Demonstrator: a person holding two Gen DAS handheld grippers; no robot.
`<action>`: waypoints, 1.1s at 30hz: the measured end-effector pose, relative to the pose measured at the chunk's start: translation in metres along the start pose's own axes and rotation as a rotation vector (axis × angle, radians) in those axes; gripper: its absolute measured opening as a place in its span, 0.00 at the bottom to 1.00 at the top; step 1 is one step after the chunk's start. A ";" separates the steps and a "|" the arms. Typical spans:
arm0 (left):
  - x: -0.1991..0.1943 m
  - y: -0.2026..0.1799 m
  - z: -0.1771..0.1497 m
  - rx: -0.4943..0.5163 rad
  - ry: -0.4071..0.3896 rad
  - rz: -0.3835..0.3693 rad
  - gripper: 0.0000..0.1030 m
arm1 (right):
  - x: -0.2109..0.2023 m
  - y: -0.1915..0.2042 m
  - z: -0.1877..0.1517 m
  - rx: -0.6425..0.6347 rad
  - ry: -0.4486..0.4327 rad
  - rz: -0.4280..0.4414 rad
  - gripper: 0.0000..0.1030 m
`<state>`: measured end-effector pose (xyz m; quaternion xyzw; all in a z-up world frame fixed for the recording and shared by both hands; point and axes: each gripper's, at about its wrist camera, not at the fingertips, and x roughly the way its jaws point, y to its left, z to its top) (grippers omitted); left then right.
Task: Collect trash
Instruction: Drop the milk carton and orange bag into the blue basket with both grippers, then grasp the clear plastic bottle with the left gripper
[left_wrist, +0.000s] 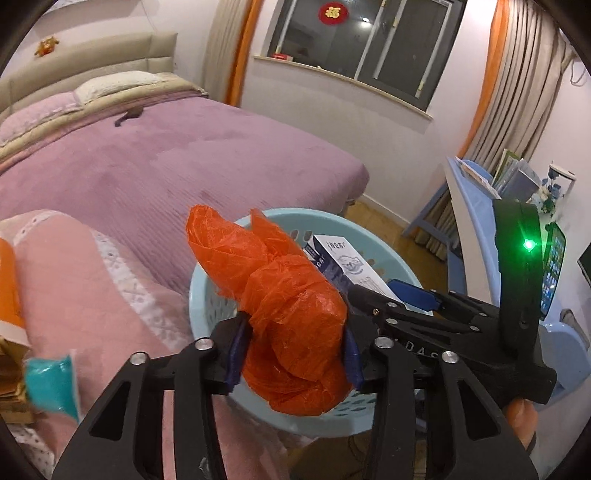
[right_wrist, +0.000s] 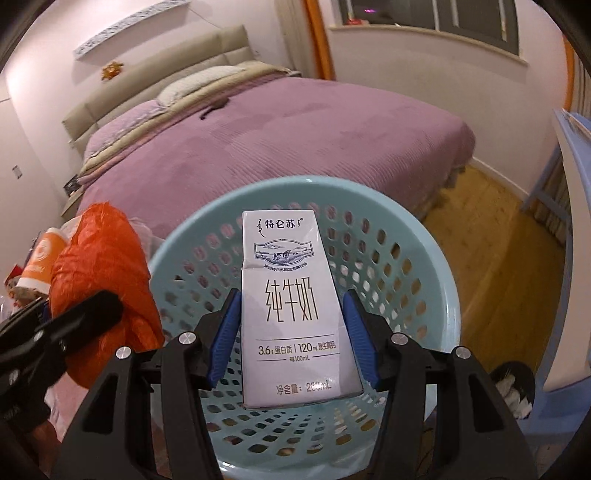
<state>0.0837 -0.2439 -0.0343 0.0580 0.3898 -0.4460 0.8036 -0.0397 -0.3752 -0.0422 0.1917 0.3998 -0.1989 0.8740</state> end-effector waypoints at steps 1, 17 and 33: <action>0.001 -0.001 0.000 0.002 -0.007 0.010 0.62 | 0.003 -0.001 0.000 0.011 0.011 -0.007 0.53; -0.115 -0.003 -0.026 -0.043 -0.214 0.049 0.78 | -0.054 0.052 0.004 -0.096 -0.120 0.096 0.53; -0.290 0.164 -0.114 -0.400 -0.300 0.556 0.78 | -0.078 0.220 -0.038 -0.414 -0.174 0.401 0.53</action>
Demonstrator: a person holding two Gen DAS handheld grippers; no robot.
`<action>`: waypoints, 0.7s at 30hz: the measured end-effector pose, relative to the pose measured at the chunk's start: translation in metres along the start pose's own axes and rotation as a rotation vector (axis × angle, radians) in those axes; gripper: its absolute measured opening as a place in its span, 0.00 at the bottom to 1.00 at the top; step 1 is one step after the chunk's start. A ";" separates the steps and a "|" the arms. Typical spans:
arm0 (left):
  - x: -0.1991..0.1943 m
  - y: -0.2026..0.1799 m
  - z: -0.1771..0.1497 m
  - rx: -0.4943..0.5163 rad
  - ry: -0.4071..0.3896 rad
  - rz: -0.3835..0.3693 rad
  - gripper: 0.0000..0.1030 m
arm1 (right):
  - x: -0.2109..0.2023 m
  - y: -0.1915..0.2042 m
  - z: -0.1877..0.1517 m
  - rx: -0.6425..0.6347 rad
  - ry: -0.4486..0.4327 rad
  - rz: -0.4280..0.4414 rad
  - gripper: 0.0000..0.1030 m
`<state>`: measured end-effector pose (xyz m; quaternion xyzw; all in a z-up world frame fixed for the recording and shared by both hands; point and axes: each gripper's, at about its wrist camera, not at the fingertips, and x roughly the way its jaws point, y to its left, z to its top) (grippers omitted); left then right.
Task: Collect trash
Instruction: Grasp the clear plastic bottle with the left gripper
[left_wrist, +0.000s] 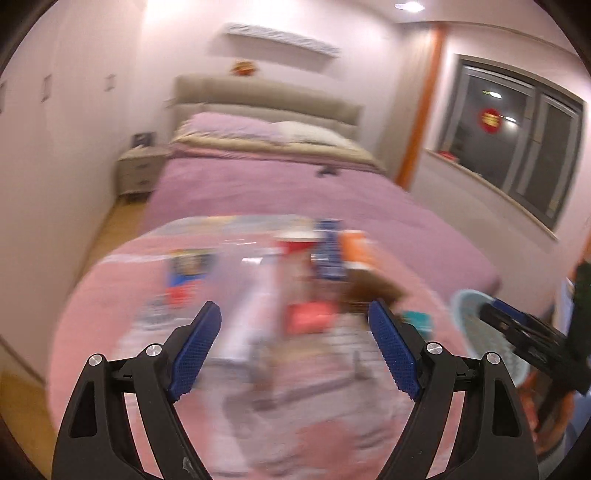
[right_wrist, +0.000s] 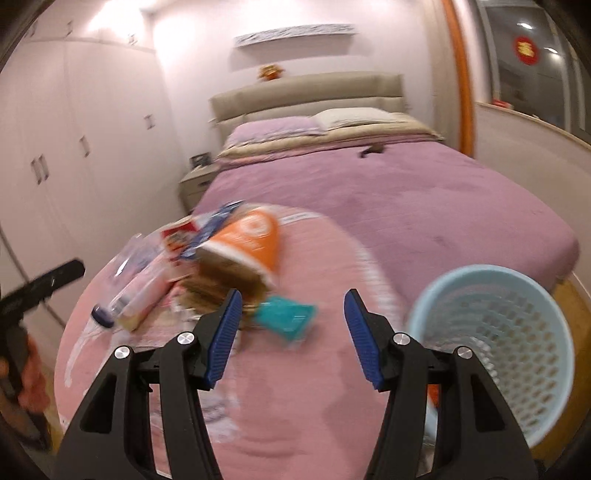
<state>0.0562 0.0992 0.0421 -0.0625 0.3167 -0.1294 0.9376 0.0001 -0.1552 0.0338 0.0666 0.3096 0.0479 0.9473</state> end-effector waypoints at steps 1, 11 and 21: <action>0.002 0.017 0.004 -0.016 0.013 0.010 0.78 | 0.008 0.011 -0.001 -0.024 0.007 0.008 0.53; 0.052 0.073 0.004 -0.031 0.161 -0.032 0.76 | 0.051 0.063 -0.017 -0.129 0.103 0.069 0.53; 0.096 0.070 0.005 -0.019 0.266 -0.013 0.60 | 0.059 0.054 -0.025 -0.107 0.140 0.080 0.61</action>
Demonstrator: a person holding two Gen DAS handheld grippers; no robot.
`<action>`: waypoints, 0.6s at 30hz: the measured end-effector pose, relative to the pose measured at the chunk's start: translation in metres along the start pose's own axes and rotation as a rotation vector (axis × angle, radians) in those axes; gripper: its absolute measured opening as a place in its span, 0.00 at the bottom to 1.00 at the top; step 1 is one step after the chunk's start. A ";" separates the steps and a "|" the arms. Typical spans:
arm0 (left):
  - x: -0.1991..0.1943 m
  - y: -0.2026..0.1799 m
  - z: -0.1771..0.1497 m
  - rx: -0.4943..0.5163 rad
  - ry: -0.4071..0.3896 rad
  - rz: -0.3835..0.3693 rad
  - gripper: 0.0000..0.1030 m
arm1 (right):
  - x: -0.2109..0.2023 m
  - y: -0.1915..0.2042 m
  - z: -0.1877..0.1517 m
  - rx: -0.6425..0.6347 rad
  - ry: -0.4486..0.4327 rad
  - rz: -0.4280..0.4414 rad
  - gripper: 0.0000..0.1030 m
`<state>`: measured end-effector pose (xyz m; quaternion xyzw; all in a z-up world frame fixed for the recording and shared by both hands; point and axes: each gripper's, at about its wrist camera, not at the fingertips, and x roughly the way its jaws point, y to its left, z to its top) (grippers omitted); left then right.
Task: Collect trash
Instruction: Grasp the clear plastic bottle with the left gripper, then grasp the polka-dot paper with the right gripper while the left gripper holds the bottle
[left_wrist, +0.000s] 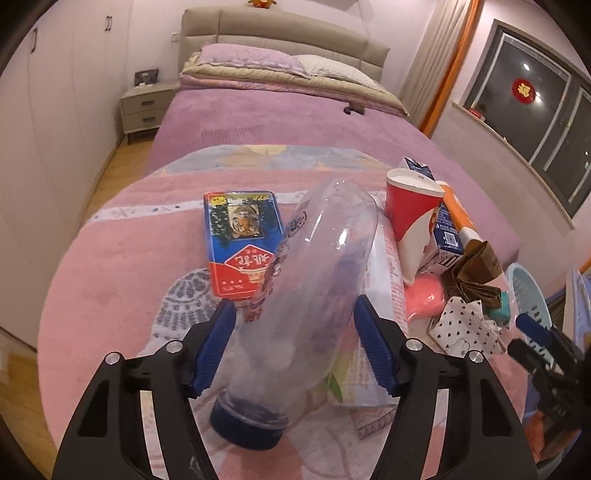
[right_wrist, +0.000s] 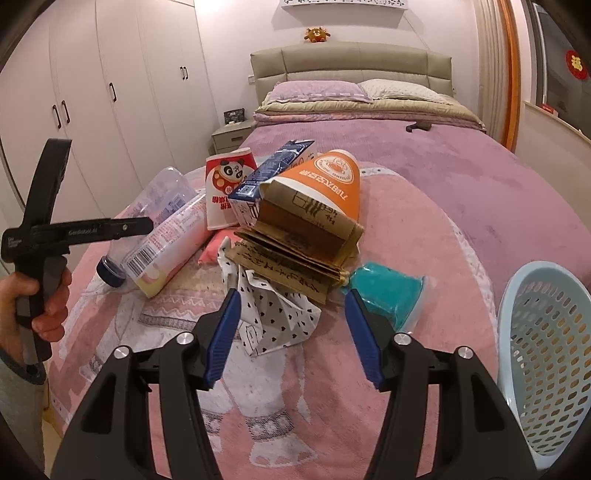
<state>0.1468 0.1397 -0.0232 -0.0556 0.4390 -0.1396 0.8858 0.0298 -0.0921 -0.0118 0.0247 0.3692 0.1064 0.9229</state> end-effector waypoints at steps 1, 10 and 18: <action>0.002 -0.003 0.000 0.011 0.003 0.010 0.60 | 0.000 -0.001 0.000 0.000 0.000 -0.001 0.66; 0.002 -0.007 -0.007 0.004 -0.010 0.023 0.54 | 0.023 0.015 0.002 -0.018 0.060 -0.008 0.60; -0.035 -0.010 -0.028 -0.038 -0.098 0.000 0.53 | 0.025 0.019 -0.003 -0.027 0.098 0.019 0.09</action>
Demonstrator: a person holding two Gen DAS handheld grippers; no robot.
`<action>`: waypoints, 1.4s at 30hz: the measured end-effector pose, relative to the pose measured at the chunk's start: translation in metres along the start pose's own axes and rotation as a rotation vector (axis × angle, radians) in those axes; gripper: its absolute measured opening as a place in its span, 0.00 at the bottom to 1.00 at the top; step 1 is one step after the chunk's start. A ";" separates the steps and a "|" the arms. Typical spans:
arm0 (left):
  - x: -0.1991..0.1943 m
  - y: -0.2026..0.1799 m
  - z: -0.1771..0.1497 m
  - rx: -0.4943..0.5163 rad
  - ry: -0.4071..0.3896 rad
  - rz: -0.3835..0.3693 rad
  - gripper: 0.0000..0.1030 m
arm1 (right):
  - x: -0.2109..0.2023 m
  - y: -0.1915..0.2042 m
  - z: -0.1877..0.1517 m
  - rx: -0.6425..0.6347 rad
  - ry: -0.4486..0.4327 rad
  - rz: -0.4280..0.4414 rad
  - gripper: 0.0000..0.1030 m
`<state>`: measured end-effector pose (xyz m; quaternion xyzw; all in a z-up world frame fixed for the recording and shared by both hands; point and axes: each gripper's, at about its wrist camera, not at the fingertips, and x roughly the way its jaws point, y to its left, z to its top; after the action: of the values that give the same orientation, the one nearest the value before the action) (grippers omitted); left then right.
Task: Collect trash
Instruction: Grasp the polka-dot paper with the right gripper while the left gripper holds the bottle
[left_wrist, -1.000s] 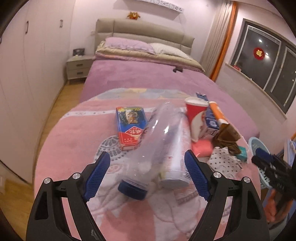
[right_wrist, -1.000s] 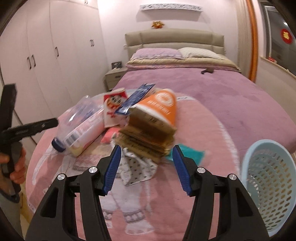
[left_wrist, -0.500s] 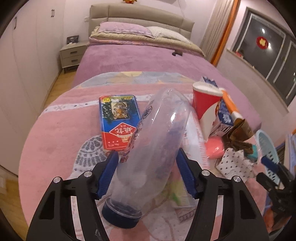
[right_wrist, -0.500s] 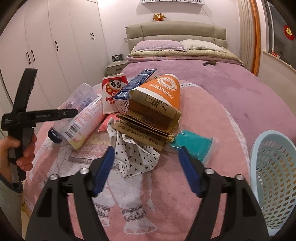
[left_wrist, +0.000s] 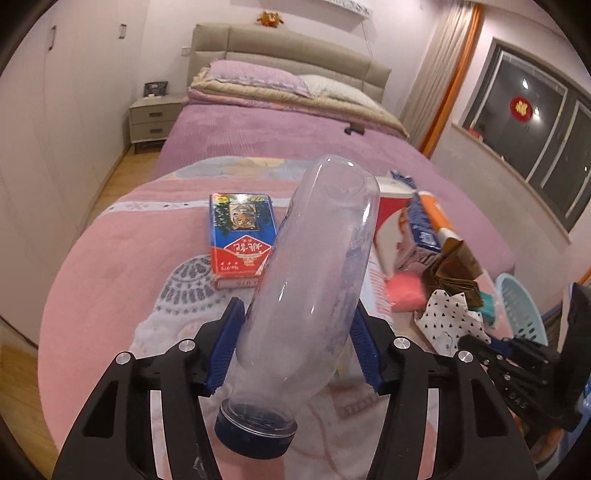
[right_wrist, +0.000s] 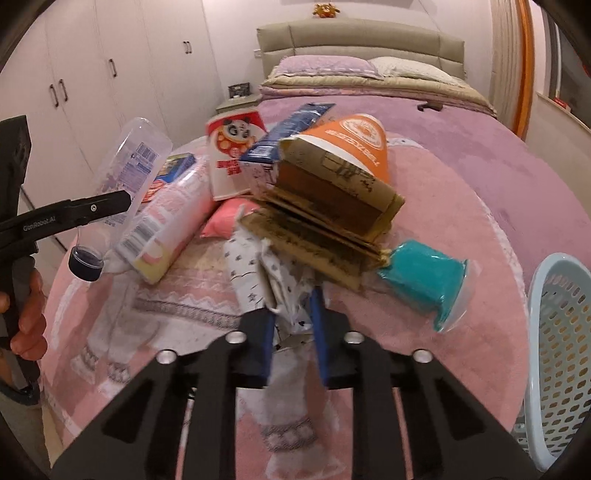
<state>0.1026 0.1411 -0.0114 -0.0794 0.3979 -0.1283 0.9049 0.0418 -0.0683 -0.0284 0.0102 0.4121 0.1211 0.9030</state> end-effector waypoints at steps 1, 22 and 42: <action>-0.007 -0.001 -0.004 -0.006 -0.010 -0.002 0.53 | -0.005 0.003 -0.002 -0.011 -0.007 0.000 0.06; -0.044 -0.045 -0.056 -0.006 0.008 -0.130 0.53 | -0.065 -0.002 -0.053 0.008 0.015 0.094 0.45; -0.044 -0.086 -0.062 0.067 0.002 -0.159 0.53 | -0.042 0.004 -0.068 0.032 -0.017 0.058 0.06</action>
<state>0.0136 0.0696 -0.0017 -0.0800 0.3867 -0.2131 0.8936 -0.0364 -0.0797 -0.0420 0.0375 0.4059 0.1407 0.9022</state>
